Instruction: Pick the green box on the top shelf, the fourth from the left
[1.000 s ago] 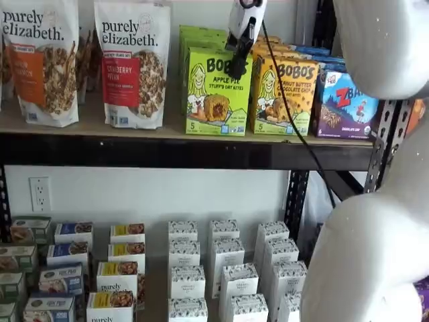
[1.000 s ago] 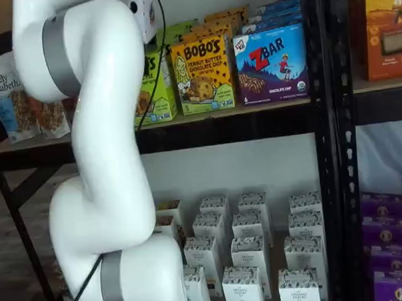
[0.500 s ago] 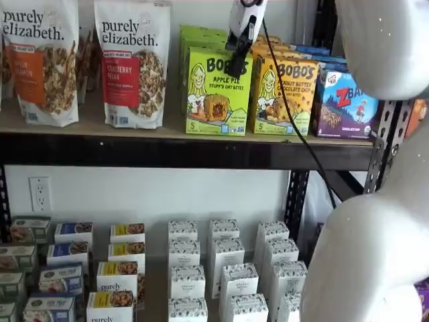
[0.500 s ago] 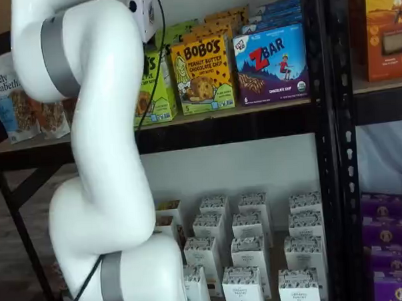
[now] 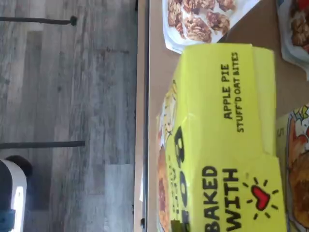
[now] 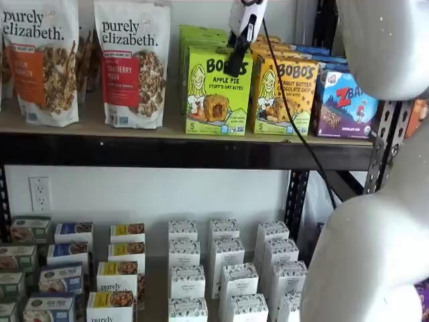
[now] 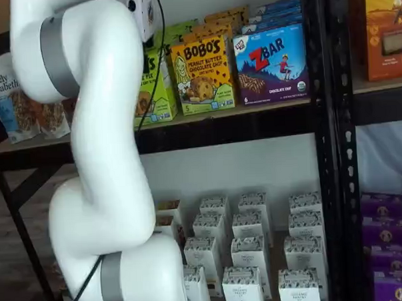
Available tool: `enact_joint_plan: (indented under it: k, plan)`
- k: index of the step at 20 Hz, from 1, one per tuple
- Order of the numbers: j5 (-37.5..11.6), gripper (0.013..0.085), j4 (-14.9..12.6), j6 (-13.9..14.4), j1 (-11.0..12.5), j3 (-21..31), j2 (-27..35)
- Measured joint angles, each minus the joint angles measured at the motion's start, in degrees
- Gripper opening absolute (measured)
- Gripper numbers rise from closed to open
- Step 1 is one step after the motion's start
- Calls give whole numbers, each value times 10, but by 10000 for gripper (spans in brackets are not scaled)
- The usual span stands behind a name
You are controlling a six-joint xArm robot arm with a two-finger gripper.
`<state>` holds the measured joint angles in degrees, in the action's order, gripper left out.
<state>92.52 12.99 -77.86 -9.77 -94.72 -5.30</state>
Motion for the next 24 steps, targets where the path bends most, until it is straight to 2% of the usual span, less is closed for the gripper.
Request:
enact_joint_plan:
  k: [15,24]
  plan:
    - [22,330,13,6,-1,-14,0]
    - [51,330,6,21,-12,-25,-12]
